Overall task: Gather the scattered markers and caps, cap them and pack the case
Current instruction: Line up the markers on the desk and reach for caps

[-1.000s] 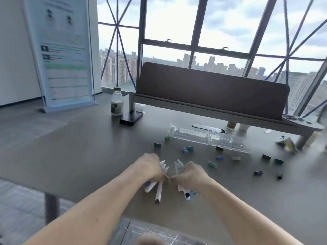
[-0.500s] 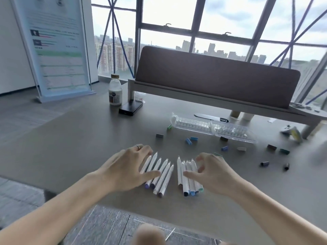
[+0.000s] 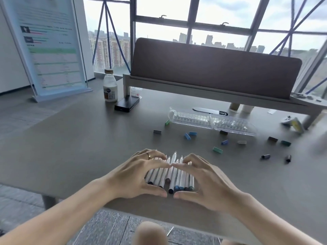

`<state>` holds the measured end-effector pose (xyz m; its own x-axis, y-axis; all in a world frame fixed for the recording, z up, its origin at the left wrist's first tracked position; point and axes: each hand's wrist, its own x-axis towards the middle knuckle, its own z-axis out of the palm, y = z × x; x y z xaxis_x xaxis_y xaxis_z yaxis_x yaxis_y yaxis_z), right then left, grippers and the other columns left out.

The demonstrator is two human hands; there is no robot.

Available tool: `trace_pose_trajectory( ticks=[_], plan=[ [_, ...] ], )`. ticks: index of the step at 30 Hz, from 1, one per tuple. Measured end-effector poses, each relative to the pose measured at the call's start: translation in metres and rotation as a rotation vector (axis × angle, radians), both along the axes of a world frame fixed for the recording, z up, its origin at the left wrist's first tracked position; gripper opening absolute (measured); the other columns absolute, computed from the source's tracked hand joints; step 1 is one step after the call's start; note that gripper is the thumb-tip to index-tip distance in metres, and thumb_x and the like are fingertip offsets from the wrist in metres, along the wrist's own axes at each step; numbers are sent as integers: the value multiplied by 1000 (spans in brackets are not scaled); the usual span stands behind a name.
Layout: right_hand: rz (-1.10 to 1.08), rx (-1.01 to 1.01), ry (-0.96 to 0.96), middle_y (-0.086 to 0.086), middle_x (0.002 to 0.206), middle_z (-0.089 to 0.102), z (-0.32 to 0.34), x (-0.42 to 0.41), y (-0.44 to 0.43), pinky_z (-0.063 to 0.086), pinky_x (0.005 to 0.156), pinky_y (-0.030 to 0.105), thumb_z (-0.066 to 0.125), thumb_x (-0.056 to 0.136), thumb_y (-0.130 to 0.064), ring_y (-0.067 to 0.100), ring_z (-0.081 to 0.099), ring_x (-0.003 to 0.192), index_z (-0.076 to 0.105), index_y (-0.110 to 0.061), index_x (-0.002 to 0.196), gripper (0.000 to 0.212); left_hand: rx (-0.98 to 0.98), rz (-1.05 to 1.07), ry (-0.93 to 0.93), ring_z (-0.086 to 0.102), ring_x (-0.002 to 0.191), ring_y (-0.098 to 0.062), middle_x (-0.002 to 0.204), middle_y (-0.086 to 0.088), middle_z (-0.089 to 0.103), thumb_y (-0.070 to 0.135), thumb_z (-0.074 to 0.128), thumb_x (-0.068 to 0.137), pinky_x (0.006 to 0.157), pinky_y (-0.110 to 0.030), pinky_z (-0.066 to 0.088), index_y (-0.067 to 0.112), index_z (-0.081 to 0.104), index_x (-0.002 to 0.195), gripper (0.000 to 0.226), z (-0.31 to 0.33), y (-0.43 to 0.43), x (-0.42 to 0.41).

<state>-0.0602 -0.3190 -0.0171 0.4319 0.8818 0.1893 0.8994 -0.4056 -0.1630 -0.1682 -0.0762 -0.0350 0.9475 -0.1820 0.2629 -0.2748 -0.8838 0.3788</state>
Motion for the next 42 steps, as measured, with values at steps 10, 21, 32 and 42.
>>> trace_pose_trajectory(
  ticks=[10,21,32,42],
  plan=[
    [-30,90,98,-27,126,51,-10,-6,3,41,97,15,54,76,-87,-2,46,115,66,-37,133,78,-74,-103,-6,46,137,10,148,18,55,59,78,82,116,-20,38,30,60,144,71,-1,-4,0],
    [42,143,87,-26,133,54,-10,-8,1,32,103,4,64,80,-77,-7,47,120,62,-33,139,73,-117,-57,-87,57,127,4,136,13,66,64,78,79,108,-26,48,24,72,131,67,-3,-5,-6],
    [96,142,58,-19,121,56,-16,3,-11,48,95,21,59,91,-70,0,51,110,71,-28,128,57,-98,10,-41,47,135,11,143,21,58,76,68,74,117,-14,32,34,65,137,75,-9,-5,-2],
    [49,227,32,-19,123,58,-6,12,-13,41,99,14,56,89,-75,-3,51,116,67,-29,133,65,-15,25,-46,49,133,8,147,22,54,83,58,81,115,-18,37,35,57,145,80,4,-7,-3]
  ],
)
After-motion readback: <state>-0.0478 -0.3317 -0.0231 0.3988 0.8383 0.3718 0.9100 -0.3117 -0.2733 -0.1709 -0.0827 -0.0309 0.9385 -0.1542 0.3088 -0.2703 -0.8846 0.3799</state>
